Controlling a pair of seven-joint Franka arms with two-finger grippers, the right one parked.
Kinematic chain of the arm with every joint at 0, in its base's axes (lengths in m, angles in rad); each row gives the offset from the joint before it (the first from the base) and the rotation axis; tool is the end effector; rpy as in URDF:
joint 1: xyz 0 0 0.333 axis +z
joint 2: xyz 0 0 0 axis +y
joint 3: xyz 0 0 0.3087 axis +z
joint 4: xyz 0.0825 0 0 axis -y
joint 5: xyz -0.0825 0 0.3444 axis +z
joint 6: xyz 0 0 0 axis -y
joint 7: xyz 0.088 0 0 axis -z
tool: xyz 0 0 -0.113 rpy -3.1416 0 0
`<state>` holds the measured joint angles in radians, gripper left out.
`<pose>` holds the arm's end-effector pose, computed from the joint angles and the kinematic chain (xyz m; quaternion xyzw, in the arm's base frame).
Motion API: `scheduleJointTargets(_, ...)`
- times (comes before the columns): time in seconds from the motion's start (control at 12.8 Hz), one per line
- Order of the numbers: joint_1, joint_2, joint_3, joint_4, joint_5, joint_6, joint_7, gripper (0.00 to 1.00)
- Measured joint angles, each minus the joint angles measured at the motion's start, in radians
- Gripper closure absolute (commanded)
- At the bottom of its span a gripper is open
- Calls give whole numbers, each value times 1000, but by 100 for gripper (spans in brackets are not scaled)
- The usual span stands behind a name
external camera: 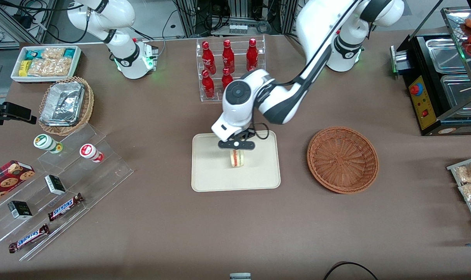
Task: Place sandwich from basket to tray
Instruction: 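Lift the sandwich and carry it over the cream tray, then lower the sandwich onto the tray and open the left gripper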
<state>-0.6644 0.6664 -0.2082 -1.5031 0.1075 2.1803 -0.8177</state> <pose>0.4567 -0.4990 0.2938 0.9991 -0.0352 -0.0058 0.0226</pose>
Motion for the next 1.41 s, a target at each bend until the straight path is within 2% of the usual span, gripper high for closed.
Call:
scheduleJointTargets(0.24,-2,58,5,19,20,21,0,100)
scheduleJointTargets(0.55,-3,74,6,21,20,69,-12,100)
scheduleJointTargets(0.63,-5,81,6,21,21,71,-13,83)
scheduleJointTargets(0.71,-6,89,6,21,21,73,-14,33)
scheduleJointTargets(0.78,-7,92,6,22,21,78,-14,0)
scheduleJointTargets(1.18,-4,79,9,46,21,61,-21,0)
scheduleJointTargets(1.41,24,-15,18,73,20,-57,-50,0)
